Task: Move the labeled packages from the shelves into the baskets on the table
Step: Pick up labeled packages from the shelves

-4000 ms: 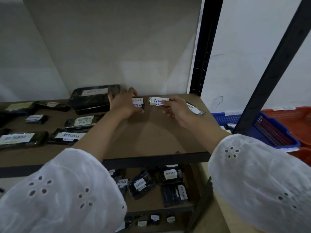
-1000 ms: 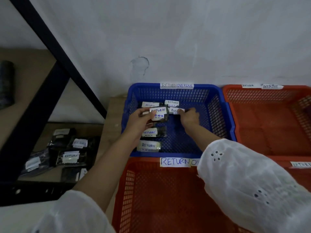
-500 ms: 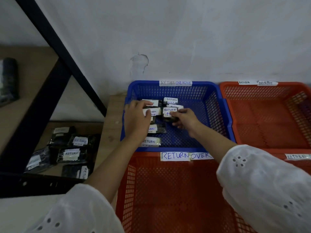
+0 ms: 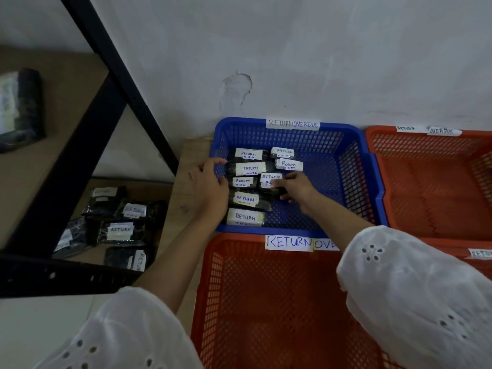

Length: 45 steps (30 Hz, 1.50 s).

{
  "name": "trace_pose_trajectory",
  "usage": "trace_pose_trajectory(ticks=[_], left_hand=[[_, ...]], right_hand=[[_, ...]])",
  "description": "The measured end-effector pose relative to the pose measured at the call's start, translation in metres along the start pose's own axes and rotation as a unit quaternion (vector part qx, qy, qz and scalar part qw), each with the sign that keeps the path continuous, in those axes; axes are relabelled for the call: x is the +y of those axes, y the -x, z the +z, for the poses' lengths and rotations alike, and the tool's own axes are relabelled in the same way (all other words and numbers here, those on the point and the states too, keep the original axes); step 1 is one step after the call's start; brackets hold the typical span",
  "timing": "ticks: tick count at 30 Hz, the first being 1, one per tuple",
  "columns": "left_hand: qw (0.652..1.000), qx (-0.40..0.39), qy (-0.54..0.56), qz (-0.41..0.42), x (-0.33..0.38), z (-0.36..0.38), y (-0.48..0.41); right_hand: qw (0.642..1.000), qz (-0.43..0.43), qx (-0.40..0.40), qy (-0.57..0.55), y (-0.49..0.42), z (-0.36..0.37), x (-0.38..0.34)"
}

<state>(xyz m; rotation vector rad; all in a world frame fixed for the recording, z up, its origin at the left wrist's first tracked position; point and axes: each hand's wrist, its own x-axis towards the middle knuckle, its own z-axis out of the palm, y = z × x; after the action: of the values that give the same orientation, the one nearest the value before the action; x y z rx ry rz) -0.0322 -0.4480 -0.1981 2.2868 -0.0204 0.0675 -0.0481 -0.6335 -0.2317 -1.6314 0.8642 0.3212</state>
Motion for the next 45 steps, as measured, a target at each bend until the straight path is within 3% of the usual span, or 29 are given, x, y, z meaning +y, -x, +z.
trace_pose_trajectory(ticks=[7, 14, 20, 27, 32, 36, 45], left_hand=[[1.000, -0.009, 0.019, 0.002, -0.006, 0.004, -0.003], [1.000, -0.017, 0.026, 0.001, -0.006, 0.001, -0.003], [0.998, -0.046, 0.007, 0.049, 0.003, -0.027, 0.013], [0.980, -0.109, 0.065, 0.154, 0.010, -0.089, 0.040], [0.959, -0.139, 0.146, 0.199, 0.002, -0.147, 0.078], [0.940, -0.166, 0.181, 0.236, -0.021, -0.202, 0.121], [0.934, -0.170, 0.181, 0.256, -0.075, -0.340, 0.203]], right_hand=[[0.999, -0.016, 0.034, -0.013, -0.003, 0.008, -0.004], [0.991, -0.053, 0.112, 0.046, 0.006, 0.010, 0.001], [0.977, -0.162, 0.114, 0.076, 0.061, 0.003, -0.007], [0.937, -0.307, 0.149, 0.078, 0.154, 0.025, -0.018], [0.918, -0.376, 0.123, 0.035, 0.226, 0.060, -0.020], [0.912, -0.402, 0.084, -0.002, 0.287, 0.091, -0.013], [0.911, -0.409, 0.060, -0.008, 0.409, 0.190, 0.021]])
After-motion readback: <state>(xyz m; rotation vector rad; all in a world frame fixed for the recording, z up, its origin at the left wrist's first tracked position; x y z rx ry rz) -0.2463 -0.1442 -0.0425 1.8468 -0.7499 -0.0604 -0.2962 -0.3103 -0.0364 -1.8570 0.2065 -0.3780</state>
